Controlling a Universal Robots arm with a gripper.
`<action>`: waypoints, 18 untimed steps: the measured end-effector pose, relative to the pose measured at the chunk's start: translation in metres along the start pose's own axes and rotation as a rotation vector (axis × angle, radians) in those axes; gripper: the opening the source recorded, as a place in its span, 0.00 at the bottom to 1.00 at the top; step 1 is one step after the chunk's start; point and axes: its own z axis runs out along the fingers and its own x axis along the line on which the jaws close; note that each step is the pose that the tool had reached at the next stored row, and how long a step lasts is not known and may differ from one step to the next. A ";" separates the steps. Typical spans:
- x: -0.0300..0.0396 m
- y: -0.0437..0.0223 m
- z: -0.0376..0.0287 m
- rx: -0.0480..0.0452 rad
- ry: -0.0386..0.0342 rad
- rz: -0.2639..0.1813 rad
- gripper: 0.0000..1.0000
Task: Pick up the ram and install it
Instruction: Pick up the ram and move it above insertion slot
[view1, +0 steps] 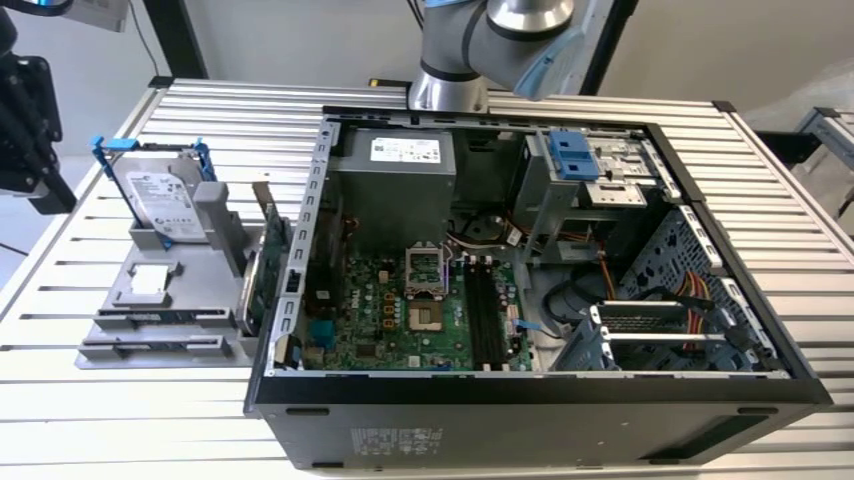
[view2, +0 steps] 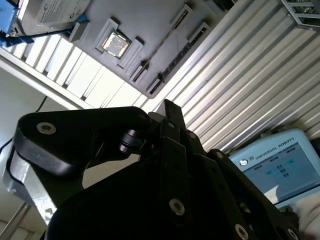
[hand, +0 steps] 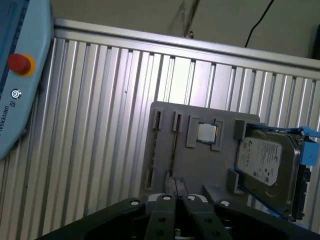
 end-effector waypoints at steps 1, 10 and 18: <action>0.0008 0.0001 0.0001 0.0001 -0.0001 0.002 0.00; 0.0028 0.0003 0.0002 0.0001 -0.0002 0.003 0.00; 0.0031 0.0003 0.0002 0.0001 -0.0002 0.003 1.00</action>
